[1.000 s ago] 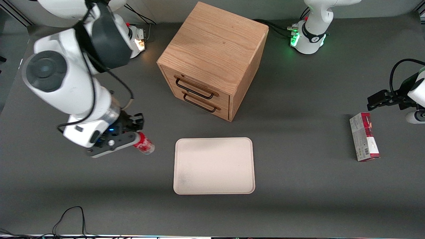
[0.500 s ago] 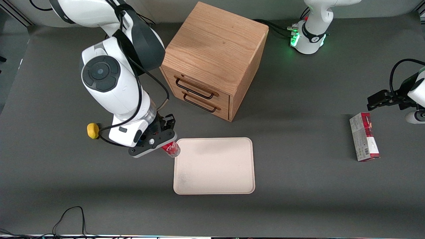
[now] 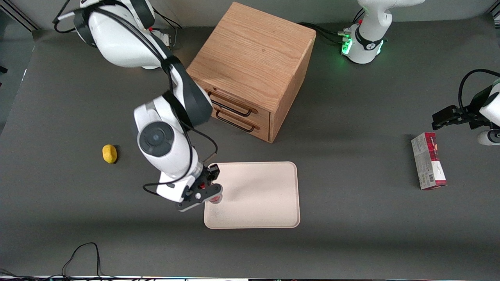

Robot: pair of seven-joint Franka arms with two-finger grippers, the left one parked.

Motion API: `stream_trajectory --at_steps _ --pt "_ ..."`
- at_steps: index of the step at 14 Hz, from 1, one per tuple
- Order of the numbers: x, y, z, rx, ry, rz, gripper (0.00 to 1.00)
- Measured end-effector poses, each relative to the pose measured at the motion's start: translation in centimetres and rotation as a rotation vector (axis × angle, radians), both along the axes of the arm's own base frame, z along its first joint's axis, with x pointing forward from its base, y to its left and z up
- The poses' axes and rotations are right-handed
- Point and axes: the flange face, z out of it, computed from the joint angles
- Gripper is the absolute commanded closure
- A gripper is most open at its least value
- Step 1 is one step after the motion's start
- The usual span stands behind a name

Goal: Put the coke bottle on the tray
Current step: 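Lower the bottle upright onto the tray and open the right gripper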

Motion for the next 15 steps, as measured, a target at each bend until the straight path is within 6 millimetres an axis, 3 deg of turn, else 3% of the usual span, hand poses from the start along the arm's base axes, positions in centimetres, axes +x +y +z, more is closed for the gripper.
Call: stream_trajectory --at_steps 3,8,9,10,11,12,15 --pt "0.8 0.0 -4.3 -0.007 0.009 -0.004 1.00" --pt "1.0 -0.2 -6.1 -0.014 0.023 -0.007 1.00" --pt "1.0 -0.2 -6.5 -0.016 0.027 -0.007 0.92" --pt "1.0 -0.2 -6.7 -0.016 0.026 -0.007 0.45" --pt "1.0 -0.2 -6.6 -0.015 0.025 -0.007 0.26" --pt "1.1 -0.2 -6.7 -0.015 0.025 -0.007 0.00" --pt "1.2 -0.1 -6.6 -0.011 0.016 -0.008 0.00"
